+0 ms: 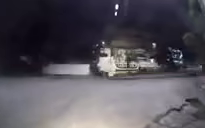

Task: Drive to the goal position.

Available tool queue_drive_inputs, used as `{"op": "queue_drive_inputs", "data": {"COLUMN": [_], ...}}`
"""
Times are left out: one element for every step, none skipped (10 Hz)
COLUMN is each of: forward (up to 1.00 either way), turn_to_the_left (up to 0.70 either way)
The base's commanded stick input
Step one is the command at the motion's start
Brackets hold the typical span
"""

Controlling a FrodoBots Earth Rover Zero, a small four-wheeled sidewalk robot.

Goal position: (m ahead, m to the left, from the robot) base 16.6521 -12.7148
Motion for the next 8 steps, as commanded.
{"op": "queue_drive_inputs", "data": {"forward": [0.70,0.70,0.70,0.70,0.70,0.70,0.70,0.70], "turn_to_the_left": [-0.35,-0.35,-0.35,-0.35,-0.35,-0.35,-0.17,0.00]}}
